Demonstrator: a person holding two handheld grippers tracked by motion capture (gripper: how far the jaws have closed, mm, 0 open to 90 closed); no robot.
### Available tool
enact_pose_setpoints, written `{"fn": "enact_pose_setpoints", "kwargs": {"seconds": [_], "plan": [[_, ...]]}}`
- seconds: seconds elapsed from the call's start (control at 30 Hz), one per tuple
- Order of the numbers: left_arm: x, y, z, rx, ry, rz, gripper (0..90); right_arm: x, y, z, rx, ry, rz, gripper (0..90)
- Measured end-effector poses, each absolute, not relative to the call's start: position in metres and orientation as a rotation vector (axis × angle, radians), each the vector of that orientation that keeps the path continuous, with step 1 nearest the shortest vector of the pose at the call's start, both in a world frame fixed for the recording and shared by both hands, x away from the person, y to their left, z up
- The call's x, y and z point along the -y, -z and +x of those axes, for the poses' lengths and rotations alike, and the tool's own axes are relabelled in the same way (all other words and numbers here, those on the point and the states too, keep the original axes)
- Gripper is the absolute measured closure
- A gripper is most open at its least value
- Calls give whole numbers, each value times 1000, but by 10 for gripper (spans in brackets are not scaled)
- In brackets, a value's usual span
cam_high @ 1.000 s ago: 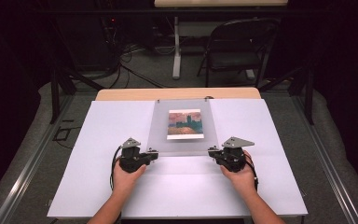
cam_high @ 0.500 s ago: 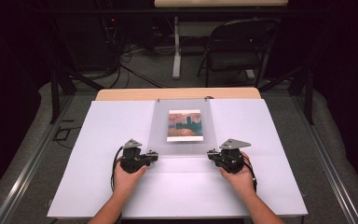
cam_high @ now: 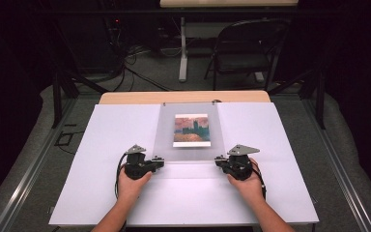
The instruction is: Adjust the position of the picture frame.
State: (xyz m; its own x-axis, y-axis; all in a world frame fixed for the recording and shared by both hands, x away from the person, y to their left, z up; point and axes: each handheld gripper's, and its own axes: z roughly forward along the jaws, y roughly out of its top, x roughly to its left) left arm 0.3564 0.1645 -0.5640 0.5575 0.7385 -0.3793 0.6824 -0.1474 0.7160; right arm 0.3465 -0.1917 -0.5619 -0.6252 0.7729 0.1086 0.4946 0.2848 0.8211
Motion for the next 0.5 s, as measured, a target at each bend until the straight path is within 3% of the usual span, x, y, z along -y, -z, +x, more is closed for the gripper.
{"fn": "enact_pose_setpoints", "kwargs": {"seconds": [0.27,0.43,0.47,0.5], "plan": [[-166,566,357,-1177,-64,1858,756,194,560,343,-2230,-1271,1140,760],[-167,566,356,-1188,-43,1849,625,194,560,341,-2229,-1270,1126,646],[-166,566,355,-1189,-47,1856,589,194,559,340,-2213,-1269,1121,564],[-166,566,355,-1189,-47,1856,562,194,559,340,-2213,-1269,1121,564]]}}
